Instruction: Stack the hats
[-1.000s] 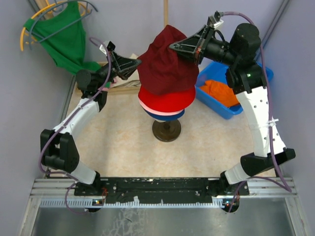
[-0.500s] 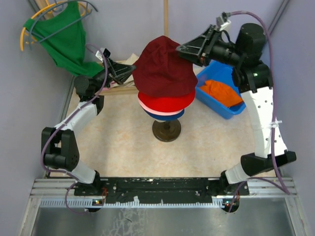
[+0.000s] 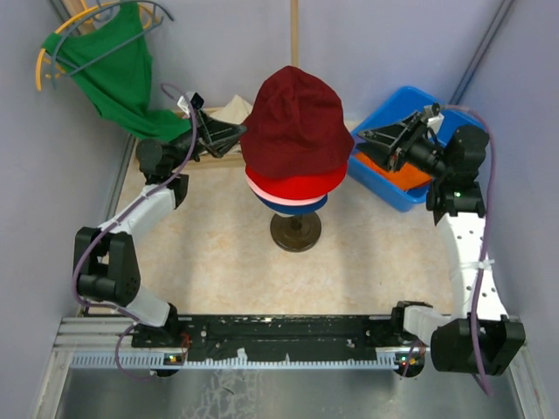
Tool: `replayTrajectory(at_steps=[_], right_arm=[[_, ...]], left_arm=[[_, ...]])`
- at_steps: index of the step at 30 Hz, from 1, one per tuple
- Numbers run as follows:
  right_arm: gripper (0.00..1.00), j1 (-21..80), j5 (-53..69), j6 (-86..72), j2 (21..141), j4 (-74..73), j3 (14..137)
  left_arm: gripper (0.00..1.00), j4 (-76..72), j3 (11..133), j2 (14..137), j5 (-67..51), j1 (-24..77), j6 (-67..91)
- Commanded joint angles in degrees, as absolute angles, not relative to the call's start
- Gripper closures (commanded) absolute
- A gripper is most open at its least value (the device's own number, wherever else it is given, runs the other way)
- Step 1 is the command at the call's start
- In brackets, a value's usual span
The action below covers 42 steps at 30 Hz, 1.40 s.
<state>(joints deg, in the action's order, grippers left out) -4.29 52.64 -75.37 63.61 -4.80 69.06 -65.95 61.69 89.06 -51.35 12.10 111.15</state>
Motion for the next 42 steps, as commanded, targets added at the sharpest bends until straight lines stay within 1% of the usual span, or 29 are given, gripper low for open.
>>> replayTrajectory(at_steps=[1, 9, 17, 22, 26, 30, 36, 38, 39, 40, 42], right_arm=[[0.54, -4.8, 56.6, -93.6, 60.7, 20.6, 59.2], [0.53, -4.9, 54.5, -109.7, 63.8, 45.0, 50.4], [0.51, -2.3, 53.3, -111.1, 67.2, 46.9, 50.8], [0.50, -1.8, 52.2, -113.0, 70.5, 51.6, 51.8], [0.50, -1.3, 50.9, -116.0, 73.6, 56.0, 53.6], [0.50, 1.1, 49.9, -116.6, 76.1, 56.6, 56.2], [0.51, 3.5, 48.0, -118.9, 78.4, 59.7, 56.9], [0.54, 3.6, 47.5, -119.1, 78.6, 60.2, 56.9], [0.57, 3.6, 47.3, -119.3, 78.8, 60.6, 56.8], [0.63, 3.6, 47.1, -119.5, 78.8, 60.7, 56.7], [0.79, 3.6, 46.9, -119.7, 78.8, 60.8, 56.5]], left_arm=[[0.93, -67.6, 60.2, 86.8, -53.4, 13.3, 110.2], [0.93, -66.4, 60.6, 87.8, -53.6, 13.8, 109.6], [0.93, -66.5, 62.0, 89.4, -53.3, 13.8, 109.5], [0.93, -66.8, 62.8, 90.2, -53.2, 13.9, 109.7], [0.93, -66.7, 63.1, 90.6, -53.1, 14.0, 109.7], [0.93, -66.7, 63.5, 91.2, -53.1, 14.1, 109.7], [0.93, -67.2, 63.9, 91.8, -53.0, 14.1, 109.9], [0.93, -67.4, 63.8, 91.9, -53.0, 14.2, 109.9], [0.93, -67.5, 63.7, 92.0, -53.0, 14.2, 109.9], [0.93, -67.7, 63.6, 92.1, -53.0, 14.2, 110.1], [0.93, -68.0, 63.6, 92.4, -53.0, 14.2, 110.1]])
